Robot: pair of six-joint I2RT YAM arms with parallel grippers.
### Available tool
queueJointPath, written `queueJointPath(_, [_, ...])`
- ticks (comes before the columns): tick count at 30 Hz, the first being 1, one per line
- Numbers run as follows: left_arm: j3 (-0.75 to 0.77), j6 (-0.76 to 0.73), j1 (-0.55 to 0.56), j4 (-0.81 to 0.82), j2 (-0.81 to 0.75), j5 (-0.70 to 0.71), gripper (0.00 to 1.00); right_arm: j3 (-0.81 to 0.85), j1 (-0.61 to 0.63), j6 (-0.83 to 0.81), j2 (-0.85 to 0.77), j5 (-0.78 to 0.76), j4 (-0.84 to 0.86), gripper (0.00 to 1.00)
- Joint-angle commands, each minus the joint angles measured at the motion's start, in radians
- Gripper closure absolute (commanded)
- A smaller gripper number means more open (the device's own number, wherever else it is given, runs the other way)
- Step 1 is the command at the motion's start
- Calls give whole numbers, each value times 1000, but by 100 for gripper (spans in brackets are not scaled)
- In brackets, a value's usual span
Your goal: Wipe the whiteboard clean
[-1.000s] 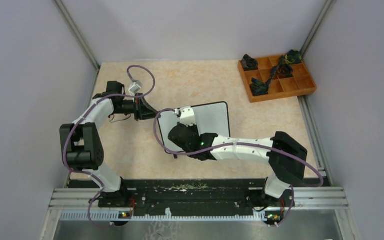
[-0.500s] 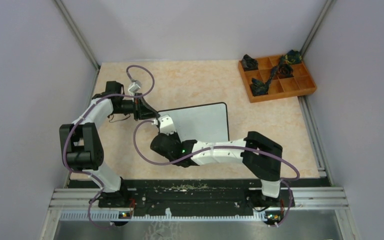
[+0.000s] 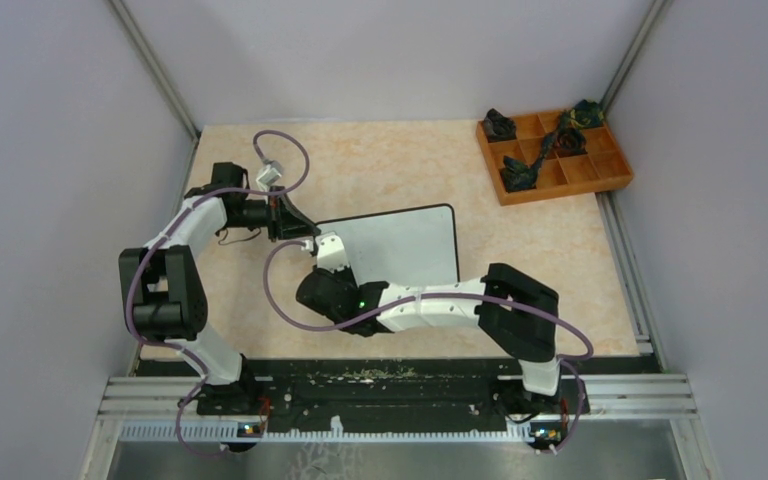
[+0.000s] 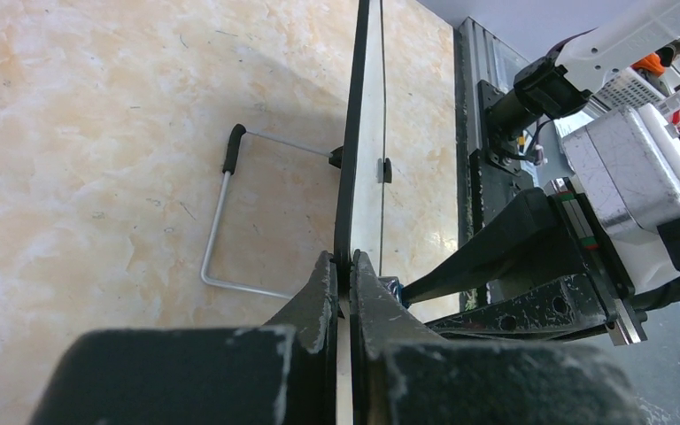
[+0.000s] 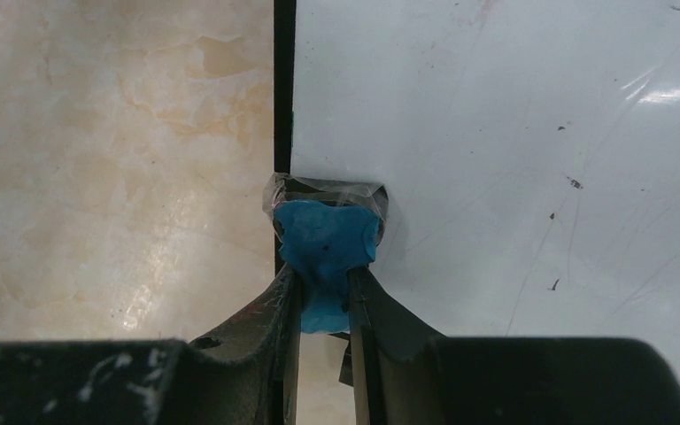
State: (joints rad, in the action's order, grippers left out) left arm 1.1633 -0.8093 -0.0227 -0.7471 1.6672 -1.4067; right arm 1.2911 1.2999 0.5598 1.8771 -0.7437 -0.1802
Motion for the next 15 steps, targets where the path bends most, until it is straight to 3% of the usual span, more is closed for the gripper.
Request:
queueJointPath(1, [-15,-54,23,-57,25,57,100,-49,-10,82,-66,-51,-95,100])
queueJointPath(15, [-12,-51,24,-56,30,65,100,-240,-25,182,-509,-209,-396,100])
